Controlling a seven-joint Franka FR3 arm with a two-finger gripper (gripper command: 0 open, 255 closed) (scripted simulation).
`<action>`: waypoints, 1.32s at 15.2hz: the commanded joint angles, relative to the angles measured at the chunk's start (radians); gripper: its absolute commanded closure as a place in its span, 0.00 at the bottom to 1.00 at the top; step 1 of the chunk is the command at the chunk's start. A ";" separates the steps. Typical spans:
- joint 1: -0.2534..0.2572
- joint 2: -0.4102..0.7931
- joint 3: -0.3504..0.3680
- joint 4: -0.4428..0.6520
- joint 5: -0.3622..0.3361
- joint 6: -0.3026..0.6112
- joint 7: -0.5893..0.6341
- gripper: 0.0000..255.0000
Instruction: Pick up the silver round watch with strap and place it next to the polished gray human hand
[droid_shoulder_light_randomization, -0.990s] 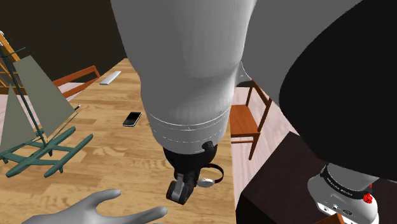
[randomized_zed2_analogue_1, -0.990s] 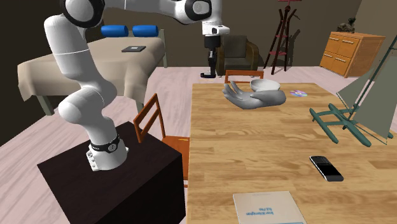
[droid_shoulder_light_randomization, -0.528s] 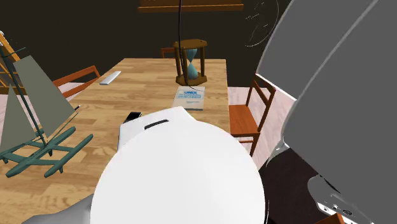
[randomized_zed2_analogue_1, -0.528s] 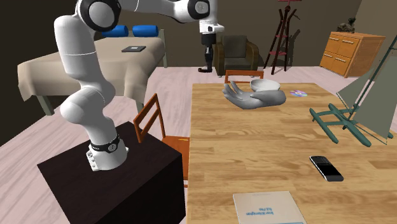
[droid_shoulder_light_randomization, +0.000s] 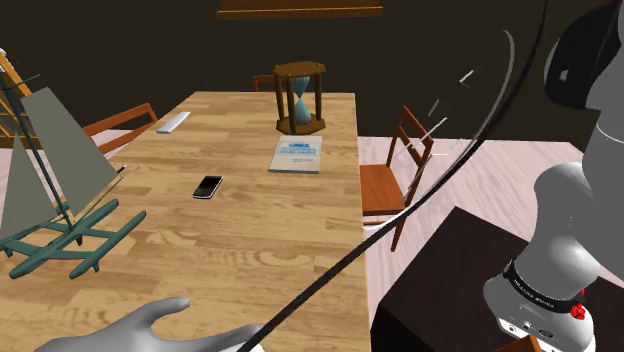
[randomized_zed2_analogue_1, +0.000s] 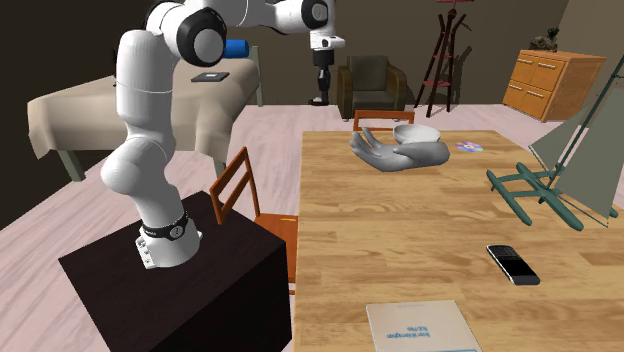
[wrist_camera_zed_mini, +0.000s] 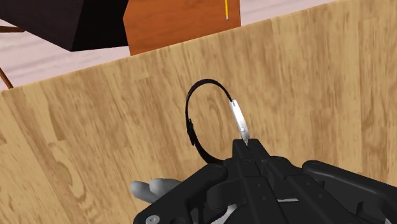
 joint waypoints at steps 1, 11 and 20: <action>0.008 0.009 0.000 -0.013 -0.006 0.018 0.016 1.00; -0.010 0.010 -0.006 -0.147 -0.013 0.149 0.036 1.00; -0.013 0.033 -0.016 -0.241 -0.038 0.257 0.062 1.00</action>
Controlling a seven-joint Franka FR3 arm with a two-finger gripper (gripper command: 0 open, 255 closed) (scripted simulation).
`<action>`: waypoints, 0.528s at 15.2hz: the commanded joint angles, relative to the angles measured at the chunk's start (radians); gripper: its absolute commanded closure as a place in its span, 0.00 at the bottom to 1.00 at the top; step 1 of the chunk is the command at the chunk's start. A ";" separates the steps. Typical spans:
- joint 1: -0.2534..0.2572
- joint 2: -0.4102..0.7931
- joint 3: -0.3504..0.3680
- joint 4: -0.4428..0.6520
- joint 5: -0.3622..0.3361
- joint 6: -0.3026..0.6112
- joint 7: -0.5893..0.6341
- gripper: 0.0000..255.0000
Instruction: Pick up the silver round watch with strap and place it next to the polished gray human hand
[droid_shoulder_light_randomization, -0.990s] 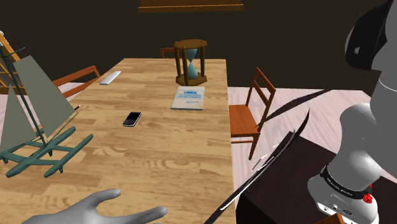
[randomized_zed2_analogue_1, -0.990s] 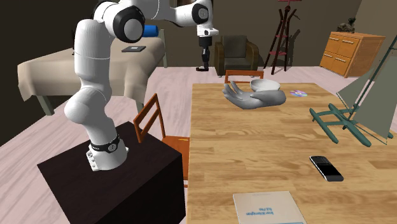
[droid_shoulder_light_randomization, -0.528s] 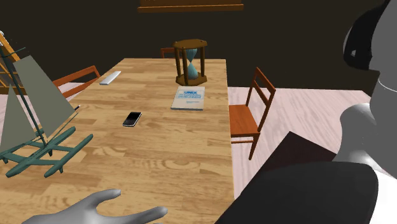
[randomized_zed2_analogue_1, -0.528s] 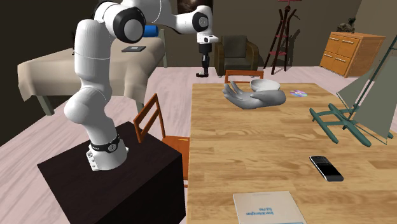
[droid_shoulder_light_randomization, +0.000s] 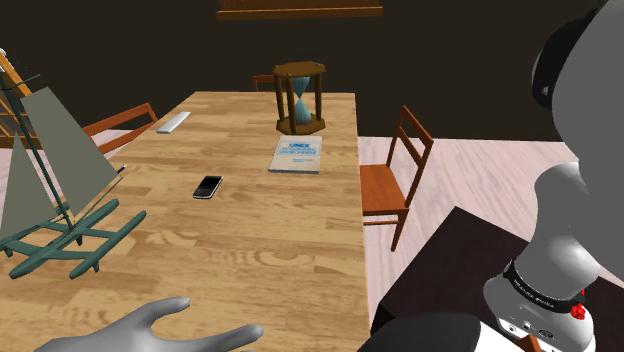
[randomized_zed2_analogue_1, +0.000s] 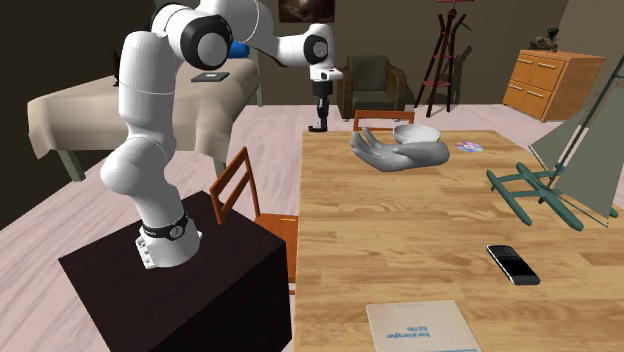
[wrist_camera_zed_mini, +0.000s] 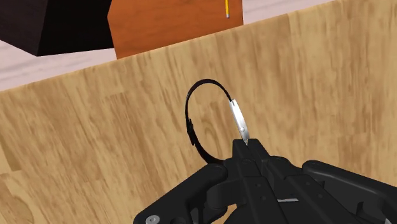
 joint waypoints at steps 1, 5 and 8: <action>0.001 0.007 -0.003 -0.020 -0.007 0.024 0.008 1.00; 0.003 0.024 -0.010 -0.053 -0.023 0.069 0.022 1.00; 0.006 0.039 -0.016 -0.075 -0.037 0.101 0.034 1.00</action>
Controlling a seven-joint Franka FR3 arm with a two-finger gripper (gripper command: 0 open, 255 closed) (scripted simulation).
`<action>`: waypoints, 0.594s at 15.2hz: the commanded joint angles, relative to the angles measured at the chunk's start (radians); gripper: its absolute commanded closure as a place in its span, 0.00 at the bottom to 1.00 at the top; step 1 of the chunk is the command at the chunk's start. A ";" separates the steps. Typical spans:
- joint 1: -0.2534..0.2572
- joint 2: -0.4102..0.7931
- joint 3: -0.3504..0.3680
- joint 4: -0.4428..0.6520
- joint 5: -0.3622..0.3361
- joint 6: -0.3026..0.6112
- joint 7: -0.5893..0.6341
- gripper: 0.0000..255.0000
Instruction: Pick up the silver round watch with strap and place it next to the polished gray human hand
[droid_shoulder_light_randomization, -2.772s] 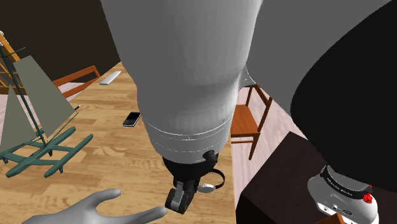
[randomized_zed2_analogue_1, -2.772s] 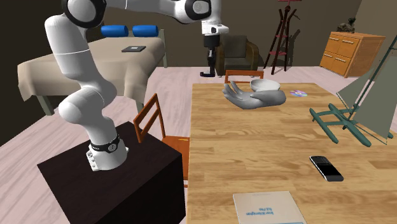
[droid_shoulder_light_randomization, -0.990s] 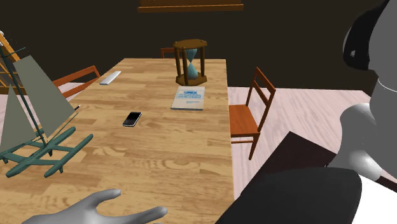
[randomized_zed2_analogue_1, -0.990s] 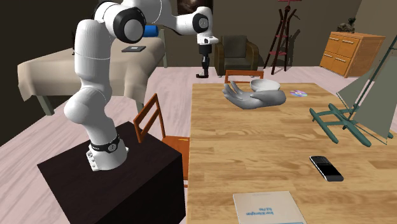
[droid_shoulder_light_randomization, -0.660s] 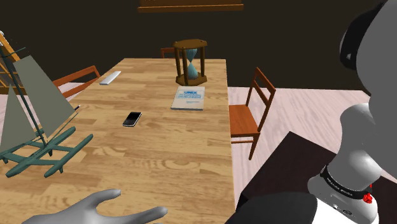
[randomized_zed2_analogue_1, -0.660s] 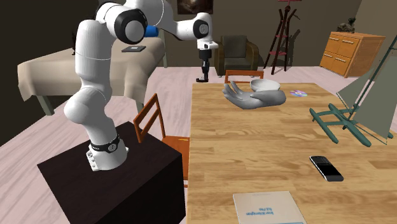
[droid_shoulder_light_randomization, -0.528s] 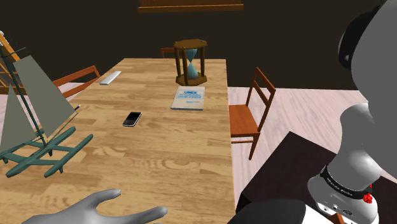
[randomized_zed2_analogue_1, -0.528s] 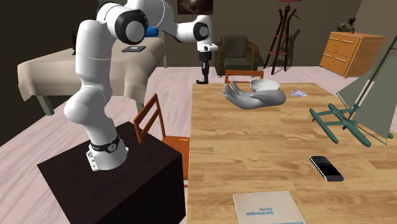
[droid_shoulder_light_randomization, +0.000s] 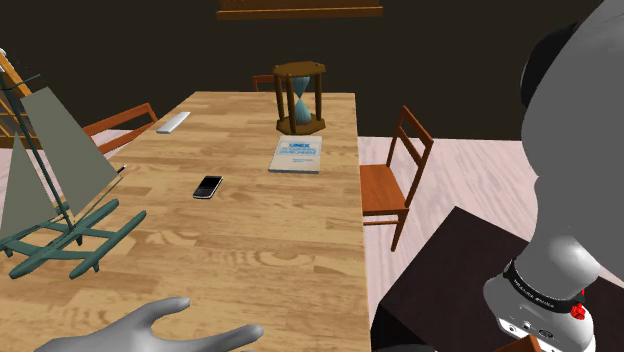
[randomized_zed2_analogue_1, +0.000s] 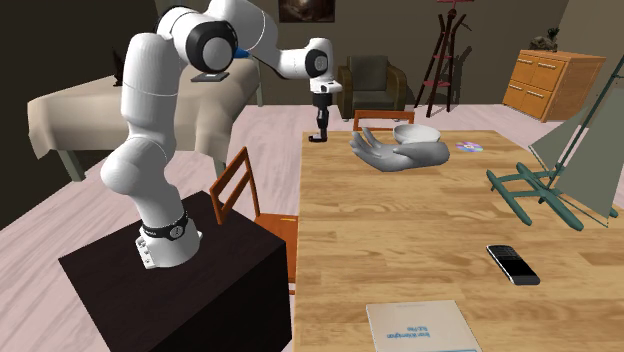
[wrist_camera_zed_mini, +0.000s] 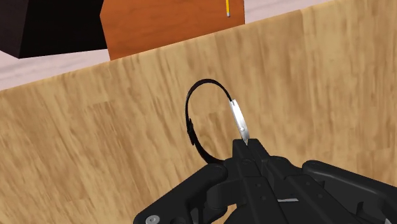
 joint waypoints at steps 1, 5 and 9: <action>0.001 0.008 -0.004 -0.017 -0.009 0.023 0.008 1.00; 0.007 0.031 -0.014 -0.042 -0.030 0.064 0.025 1.00; 0.012 0.048 -0.022 -0.056 -0.045 0.090 0.036 1.00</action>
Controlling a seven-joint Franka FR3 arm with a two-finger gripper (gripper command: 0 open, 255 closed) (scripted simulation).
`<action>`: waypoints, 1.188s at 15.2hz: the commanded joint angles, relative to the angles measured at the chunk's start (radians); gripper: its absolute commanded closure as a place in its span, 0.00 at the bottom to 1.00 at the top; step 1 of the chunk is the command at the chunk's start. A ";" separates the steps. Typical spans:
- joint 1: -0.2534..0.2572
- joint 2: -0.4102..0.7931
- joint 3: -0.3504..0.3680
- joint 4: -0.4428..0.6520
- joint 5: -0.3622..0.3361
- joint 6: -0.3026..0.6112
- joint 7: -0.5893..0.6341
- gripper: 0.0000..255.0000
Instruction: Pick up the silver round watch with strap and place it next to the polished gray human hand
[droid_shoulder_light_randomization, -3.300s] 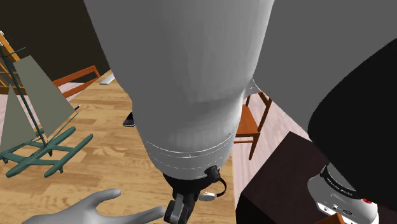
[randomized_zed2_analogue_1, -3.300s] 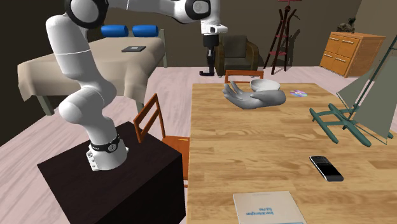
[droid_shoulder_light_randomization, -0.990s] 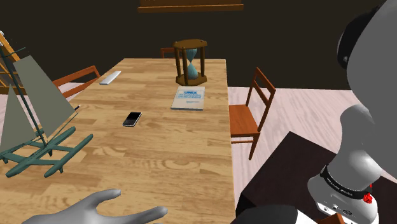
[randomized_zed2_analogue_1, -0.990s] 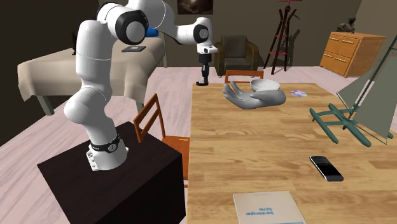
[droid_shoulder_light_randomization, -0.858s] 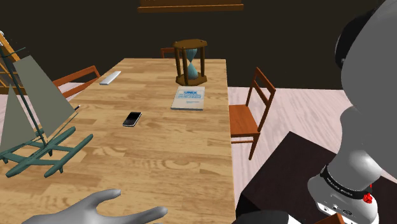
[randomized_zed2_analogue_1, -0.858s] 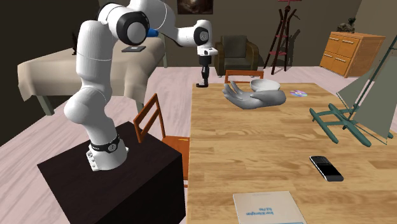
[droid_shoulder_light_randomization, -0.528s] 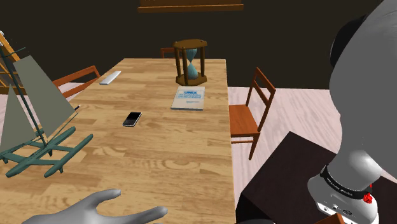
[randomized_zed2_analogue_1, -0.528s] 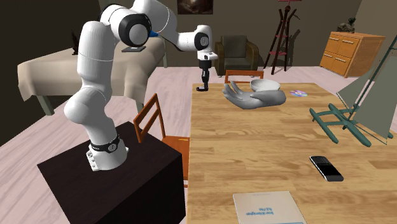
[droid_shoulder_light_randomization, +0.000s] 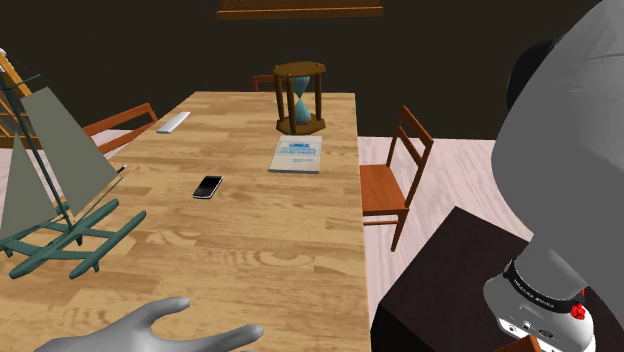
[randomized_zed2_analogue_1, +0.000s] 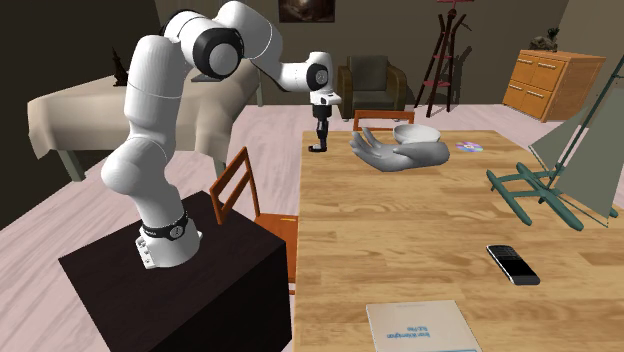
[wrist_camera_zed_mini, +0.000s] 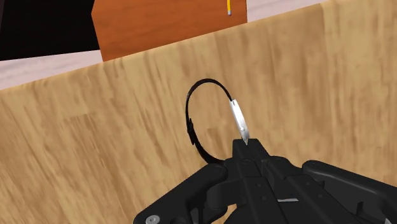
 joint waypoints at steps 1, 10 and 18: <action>-0.001 0.000 -0.001 -0.004 -0.001 0.005 0.001 1.00; -0.001 0.000 -0.001 -0.004 -0.001 0.005 0.001 0.00; -0.005 -0.048 0.025 0.062 0.045 -0.097 -0.029 0.00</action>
